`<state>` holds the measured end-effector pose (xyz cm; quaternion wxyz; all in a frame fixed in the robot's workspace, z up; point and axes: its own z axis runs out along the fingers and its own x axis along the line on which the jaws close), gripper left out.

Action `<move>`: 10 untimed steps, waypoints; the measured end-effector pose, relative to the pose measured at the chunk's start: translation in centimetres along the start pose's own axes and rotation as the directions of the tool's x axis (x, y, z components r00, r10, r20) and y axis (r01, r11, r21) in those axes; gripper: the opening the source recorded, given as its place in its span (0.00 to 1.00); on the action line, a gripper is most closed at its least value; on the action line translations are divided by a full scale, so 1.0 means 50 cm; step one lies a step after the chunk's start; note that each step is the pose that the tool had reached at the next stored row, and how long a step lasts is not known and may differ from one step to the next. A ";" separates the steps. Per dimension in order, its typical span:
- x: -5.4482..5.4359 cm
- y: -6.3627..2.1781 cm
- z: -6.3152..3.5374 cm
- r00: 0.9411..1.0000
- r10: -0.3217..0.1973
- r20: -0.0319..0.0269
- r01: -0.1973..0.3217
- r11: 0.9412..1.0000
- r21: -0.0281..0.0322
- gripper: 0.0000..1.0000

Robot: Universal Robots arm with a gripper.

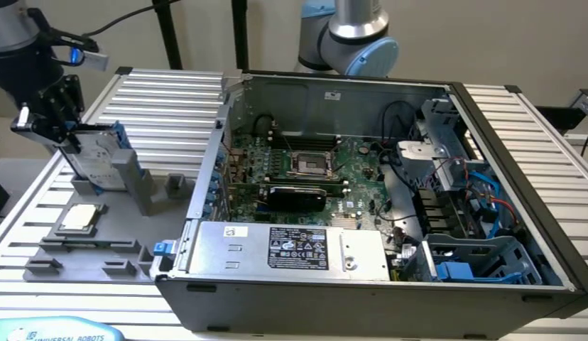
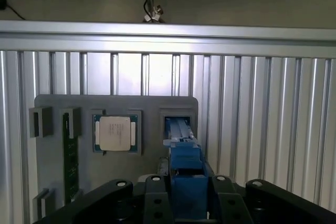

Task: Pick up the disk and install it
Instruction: 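Pick up the disk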

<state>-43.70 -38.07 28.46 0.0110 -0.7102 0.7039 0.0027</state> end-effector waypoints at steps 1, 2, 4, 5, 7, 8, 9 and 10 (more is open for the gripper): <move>0.002 0.000 0.000 1.000 0.000 0.000 0.000 1.000 0.000 0.33; 0.004 0.000 0.000 1.000 0.000 0.000 0.000 1.000 0.000 0.33; 0.007 0.000 0.000 1.000 0.000 0.000 0.000 1.000 0.000 0.33; 0.009 0.000 0.000 1.000 0.000 0.001 0.000 1.000 0.000 0.33; 0.009 0.000 0.000 1.000 0.000 0.001 0.000 1.000 0.000 0.33; 0.009 0.000 0.000 1.000 0.000 0.001 0.000 1.000 0.000 0.33; 0.009 0.000 0.000 1.000 0.000 0.001 0.000 1.000 0.000 0.33; 0.009 0.000 0.000 1.000 0.000 0.001 0.000 1.000 0.000 0.33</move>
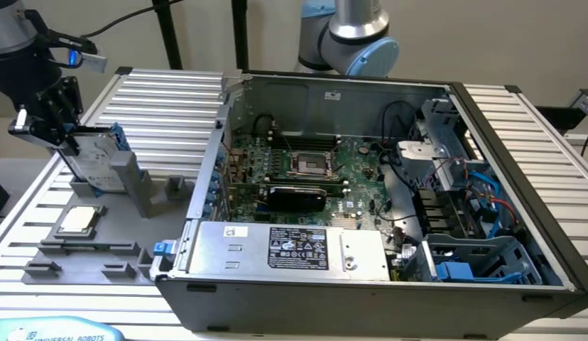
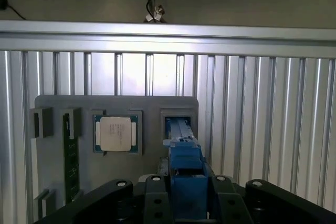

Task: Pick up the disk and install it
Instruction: 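Pick up the disk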

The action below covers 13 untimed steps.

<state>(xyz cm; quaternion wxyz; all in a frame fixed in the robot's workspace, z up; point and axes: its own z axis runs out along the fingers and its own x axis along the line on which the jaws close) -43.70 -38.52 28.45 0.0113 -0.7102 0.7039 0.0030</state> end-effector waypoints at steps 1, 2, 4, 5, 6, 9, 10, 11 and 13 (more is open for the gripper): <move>0.000 0.000 0.000 1.000 0.000 0.000 0.000 1.000 0.000 0.33; 0.000 0.000 0.000 1.000 0.000 0.000 0.000 1.000 0.000 0.33; 0.000 0.000 0.000 1.000 0.000 0.000 0.000 1.000 0.000 0.33; 0.000 0.000 0.000 1.000 0.000 0.000 0.000 1.000 0.000 0.33; 0.000 0.000 0.000 1.000 0.000 0.000 0.000 1.000 0.000 0.33; 0.000 0.000 0.000 1.000 0.000 0.000 0.000 1.000 0.000 0.33; 0.000 0.000 0.000 1.000 0.000 0.000 0.000 1.000 0.000 0.33; 0.000 0.000 0.000 1.000 0.000 0.000 0.000 1.000 0.000 0.33; 0.000 0.000 -0.002 1.000 0.000 0.000 0.000 1.000 0.000 0.33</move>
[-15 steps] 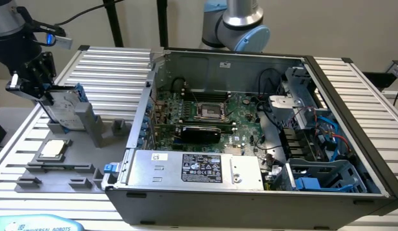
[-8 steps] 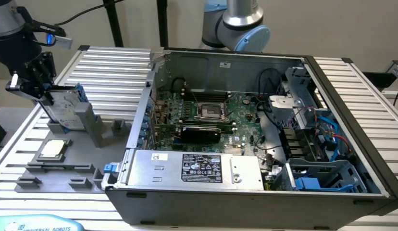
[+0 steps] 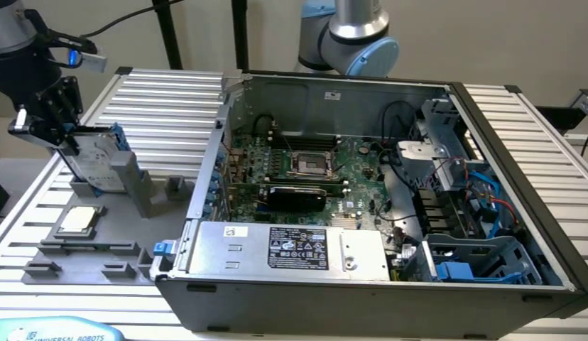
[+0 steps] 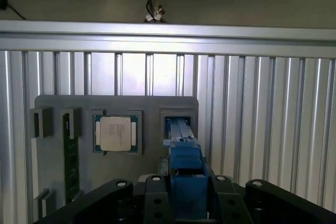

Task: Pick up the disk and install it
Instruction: 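Pick up the disk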

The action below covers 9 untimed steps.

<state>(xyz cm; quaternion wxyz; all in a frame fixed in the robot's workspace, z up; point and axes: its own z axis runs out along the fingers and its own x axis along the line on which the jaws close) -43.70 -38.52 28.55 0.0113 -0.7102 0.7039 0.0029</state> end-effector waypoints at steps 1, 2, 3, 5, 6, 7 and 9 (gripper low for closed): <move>0.000 0.000 -0.002 1.000 0.000 0.000 0.000 1.000 0.000 0.33; 0.000 0.000 -0.005 1.000 0.000 0.000 0.000 1.000 0.000 0.33; 0.000 0.000 -0.008 1.000 0.000 0.000 0.000 1.000 0.000 0.33; 0.000 0.000 -0.016 1.000 0.000 0.000 0.000 1.000 0.000 0.33; -0.001 0.000 -0.021 1.000 0.000 0.000 0.000 1.000 0.000 0.33; -0.001 0.000 -0.025 1.000 0.000 0.000 0.000 1.000 0.000 0.33; -0.001 -0.001 -0.037 1.000 0.000 0.000 0.000 1.000 0.000 0.33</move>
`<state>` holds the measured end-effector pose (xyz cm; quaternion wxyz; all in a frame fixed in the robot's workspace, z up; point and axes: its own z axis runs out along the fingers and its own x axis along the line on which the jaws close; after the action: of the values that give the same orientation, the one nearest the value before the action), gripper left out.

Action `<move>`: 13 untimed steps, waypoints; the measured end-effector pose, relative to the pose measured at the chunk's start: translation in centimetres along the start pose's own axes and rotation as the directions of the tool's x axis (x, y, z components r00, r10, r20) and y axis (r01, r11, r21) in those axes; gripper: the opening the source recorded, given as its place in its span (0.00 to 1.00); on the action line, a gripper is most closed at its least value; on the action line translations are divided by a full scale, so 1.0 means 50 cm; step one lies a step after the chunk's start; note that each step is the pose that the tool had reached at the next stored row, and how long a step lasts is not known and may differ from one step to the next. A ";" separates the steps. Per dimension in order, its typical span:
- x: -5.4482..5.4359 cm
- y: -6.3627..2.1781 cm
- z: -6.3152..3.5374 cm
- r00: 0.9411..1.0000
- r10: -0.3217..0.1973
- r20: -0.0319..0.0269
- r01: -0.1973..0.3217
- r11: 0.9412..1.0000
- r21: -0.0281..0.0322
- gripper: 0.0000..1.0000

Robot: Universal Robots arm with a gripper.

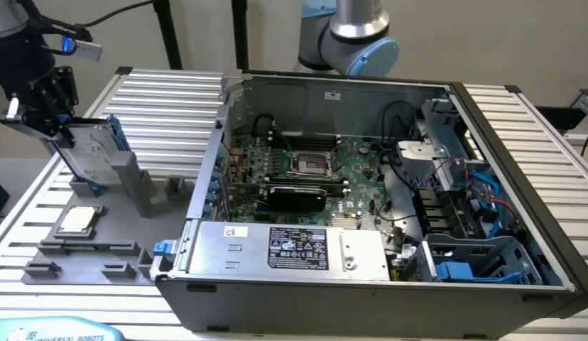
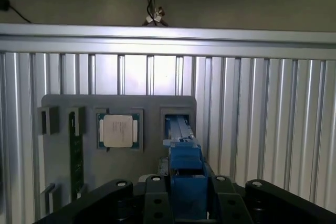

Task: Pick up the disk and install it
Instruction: 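Pick up the disk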

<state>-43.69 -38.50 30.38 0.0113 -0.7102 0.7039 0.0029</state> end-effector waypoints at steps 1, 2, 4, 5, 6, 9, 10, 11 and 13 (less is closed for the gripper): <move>0.000 0.000 -0.008 1.000 0.000 0.000 0.000 1.000 0.000 0.33; 0.000 0.000 -0.016 1.000 0.000 0.000 0.000 1.000 0.000 0.33; -0.001 -0.001 -0.034 1.000 0.000 0.000 0.000 1.000 0.000 0.33; -0.001 -0.001 -0.043 1.000 0.000 0.000 0.000 1.000 0.000 0.33; -0.001 -0.001 -0.053 1.000 0.000 0.000 0.000 1.000 0.000 0.33; -0.002 -0.002 -0.080 1.000 0.000 0.000 0.000 1.000 0.000 0.33; -0.002 -0.003 -0.089 1.000 0.000 0.000 0.000 1.000 0.000 0.33; -0.002 -0.003 -0.098 1.000 0.000 0.000 0.000 1.000 0.000 0.33; -0.003 -0.005 -0.116 1.000 0.000 0.000 0.000 1.000 0.000 0.33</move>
<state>-43.53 -38.48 36.19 0.0113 -0.7103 0.7038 0.0029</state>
